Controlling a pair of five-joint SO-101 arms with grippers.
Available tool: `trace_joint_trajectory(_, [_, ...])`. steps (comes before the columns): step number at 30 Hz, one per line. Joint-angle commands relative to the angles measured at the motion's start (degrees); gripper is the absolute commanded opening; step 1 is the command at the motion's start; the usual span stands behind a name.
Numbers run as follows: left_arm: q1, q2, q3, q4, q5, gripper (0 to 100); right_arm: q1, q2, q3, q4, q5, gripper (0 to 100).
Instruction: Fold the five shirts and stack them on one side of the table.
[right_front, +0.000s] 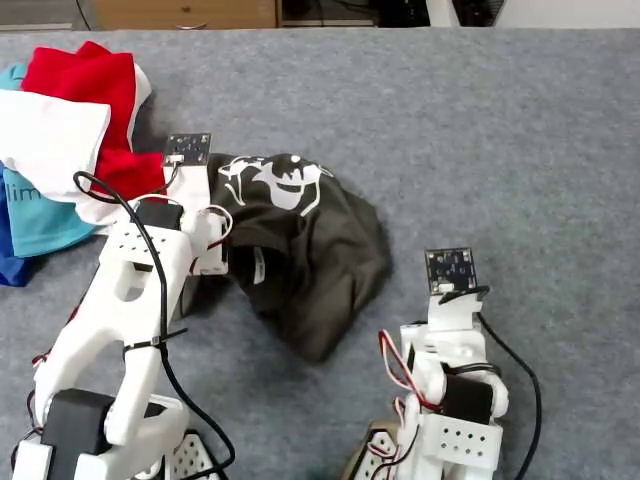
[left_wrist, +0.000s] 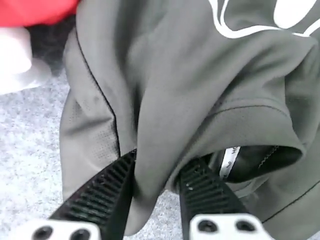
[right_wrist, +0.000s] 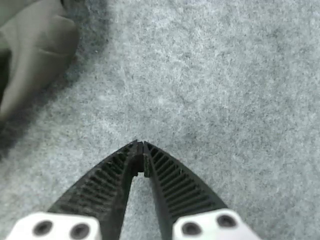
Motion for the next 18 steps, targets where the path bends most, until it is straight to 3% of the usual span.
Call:
trace_joint_trajectory(1, [-0.4, -1.4, -0.2, -1.0, -0.2, 11, -0.2, -5.0, 0.0, 0.4, -0.5, 0.5])
trace_joint_trajectory(18, [-0.9, -1.6, 0.2, 0.4, -0.3, 11, -0.2, -5.0, 0.0, 0.4, -0.5, 0.5])
